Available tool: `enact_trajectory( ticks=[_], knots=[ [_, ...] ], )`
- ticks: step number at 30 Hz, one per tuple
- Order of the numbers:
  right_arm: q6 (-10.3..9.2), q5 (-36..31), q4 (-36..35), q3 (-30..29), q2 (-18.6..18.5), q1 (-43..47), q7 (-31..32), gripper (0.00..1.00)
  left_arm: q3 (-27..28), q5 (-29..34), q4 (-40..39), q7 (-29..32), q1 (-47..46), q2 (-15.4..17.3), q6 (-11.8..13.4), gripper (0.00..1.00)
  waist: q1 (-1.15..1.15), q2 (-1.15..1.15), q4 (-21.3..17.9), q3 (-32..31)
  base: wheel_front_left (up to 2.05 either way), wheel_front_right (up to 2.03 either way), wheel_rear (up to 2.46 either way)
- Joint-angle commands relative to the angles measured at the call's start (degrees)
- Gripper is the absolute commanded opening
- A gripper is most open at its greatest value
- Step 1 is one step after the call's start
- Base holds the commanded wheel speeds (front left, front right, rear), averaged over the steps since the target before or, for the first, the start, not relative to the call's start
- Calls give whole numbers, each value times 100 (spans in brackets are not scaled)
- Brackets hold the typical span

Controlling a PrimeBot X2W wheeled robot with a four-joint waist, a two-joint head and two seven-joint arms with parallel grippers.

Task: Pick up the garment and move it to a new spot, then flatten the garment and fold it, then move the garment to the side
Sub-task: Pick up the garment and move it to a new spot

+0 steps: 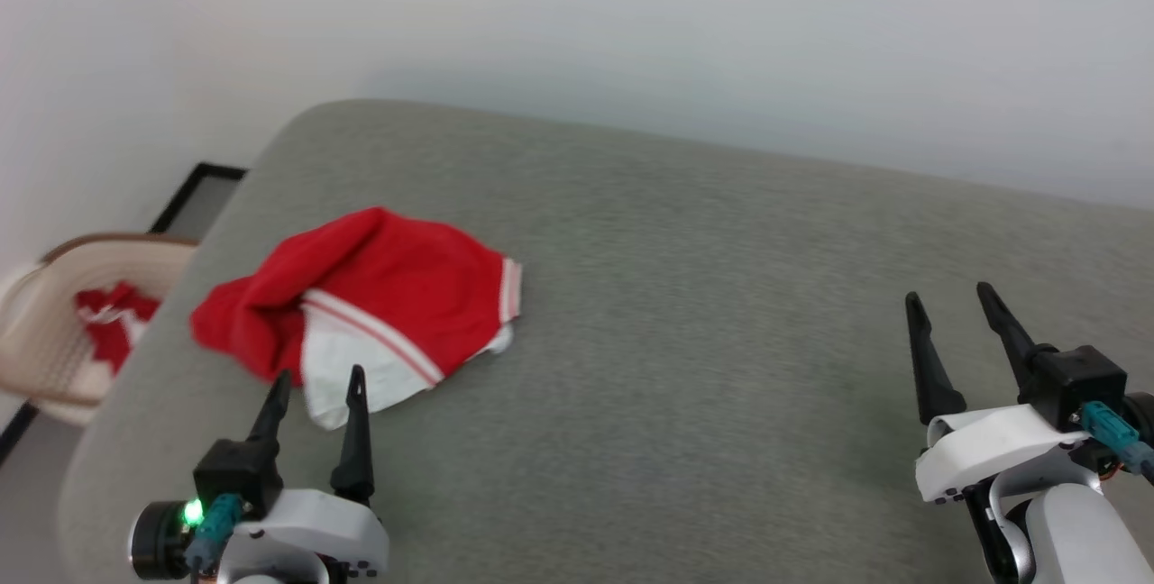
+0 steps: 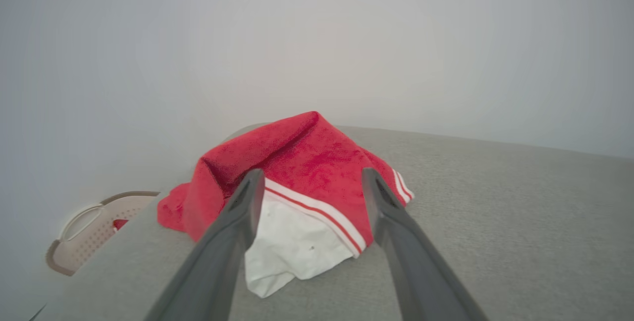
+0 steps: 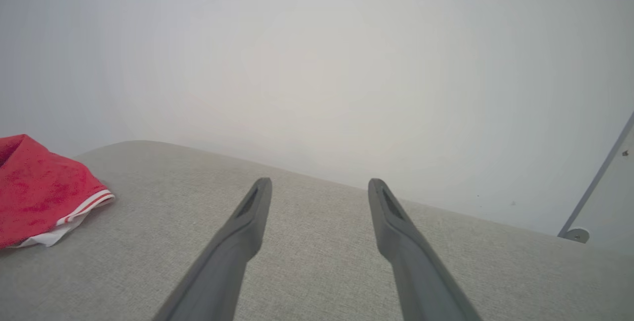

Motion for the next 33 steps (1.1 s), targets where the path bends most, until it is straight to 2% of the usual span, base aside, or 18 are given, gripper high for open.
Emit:
enact_trajectory(
  ticks=[1, 4, 5, 6, 10, 23, 29, 33],
  knots=[
    [-6, 31, 12, 69, -18, -4, -31, 100, 27, 41, -7, -4, 59, -34, 40, 100, 0, 0, 685, 3, 0, 0, 0],
    [-7, 79, 27, 173, -37, -12, -31, 100, 39, 117, 15, -4, 111, -63, 83, 100, 0, 0, 1065, -15, 0, 0, 0],
    [-7, 79, 27, 173, -37, -12, -31, 100, 39, 117, 15, -4, 111, -63, 83, 100, 0, 0, 1065, -15, 0, 0, 0],
    [-7, 125, 13, 244, -32, -11, -31, 100, 46, 149, -5, -4, 139, -87, 105, 100, 0, 0, 1304, -18, 0, 0, 0],
    [-6, 194, -12, 369, -7, -5, -31, 100, 74, 157, -69, -4, 247, -129, 151, 100, 0, 0, 1748, -8, 0, 0, 0],
    [-6, 501, 382, 1608, 15, -824, -19, 100, 510, -181, -843, -3, 770, -227, 551, 100, 0, 0, 2003, 367, 0, 0, 0],
    [-7, 698, 412, 1880, -33, -957, -19, 100, 342, -447, -1081, -3, 990, -226, 746, 100, 0, 0, 1998, 361, -6, -6, -6],
    [-7, 756, 345, 1665, -65, -786, -19, 100, 181, -316, -929, -3, 833, -228, 551, 100, 0, 0, 1945, 340, 0, 0, 0]
  ],
)
